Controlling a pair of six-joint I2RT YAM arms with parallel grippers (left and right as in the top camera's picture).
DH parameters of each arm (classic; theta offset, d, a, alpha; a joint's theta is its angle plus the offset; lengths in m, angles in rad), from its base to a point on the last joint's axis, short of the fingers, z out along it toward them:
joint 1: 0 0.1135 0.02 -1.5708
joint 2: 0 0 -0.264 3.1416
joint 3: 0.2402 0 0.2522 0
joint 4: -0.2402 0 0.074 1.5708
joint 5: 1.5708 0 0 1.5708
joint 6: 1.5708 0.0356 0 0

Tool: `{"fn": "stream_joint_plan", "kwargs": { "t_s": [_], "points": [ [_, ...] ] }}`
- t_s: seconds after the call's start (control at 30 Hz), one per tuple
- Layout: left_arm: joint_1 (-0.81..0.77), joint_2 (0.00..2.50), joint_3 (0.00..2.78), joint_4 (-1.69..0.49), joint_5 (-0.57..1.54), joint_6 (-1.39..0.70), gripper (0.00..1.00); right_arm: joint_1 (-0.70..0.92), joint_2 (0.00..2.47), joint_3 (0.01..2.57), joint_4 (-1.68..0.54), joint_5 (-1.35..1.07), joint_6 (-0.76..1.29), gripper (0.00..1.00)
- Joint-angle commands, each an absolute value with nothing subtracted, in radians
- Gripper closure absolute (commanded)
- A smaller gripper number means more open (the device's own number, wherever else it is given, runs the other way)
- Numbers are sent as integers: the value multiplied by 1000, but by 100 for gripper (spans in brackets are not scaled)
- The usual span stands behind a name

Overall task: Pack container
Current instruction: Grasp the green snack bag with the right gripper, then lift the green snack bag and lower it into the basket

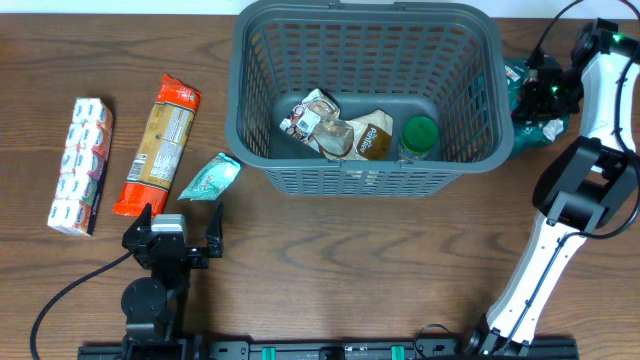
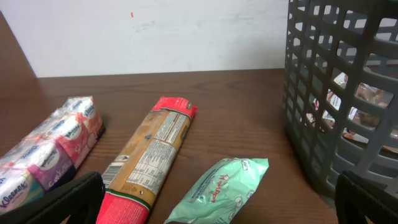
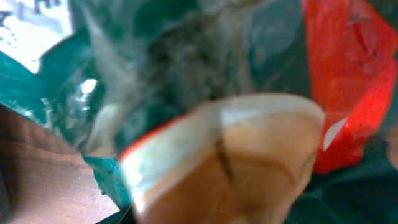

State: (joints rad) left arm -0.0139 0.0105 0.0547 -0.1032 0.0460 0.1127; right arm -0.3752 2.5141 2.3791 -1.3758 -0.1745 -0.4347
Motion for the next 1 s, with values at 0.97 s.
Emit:
{"fn": "stream_joint_plan", "kwargs": {
  "t_s": [0.97],
  "points": [
    [-9,5,26,-114,41,127,2,76,1515,2374,-1396,-203,-270,98]
  ]
}}
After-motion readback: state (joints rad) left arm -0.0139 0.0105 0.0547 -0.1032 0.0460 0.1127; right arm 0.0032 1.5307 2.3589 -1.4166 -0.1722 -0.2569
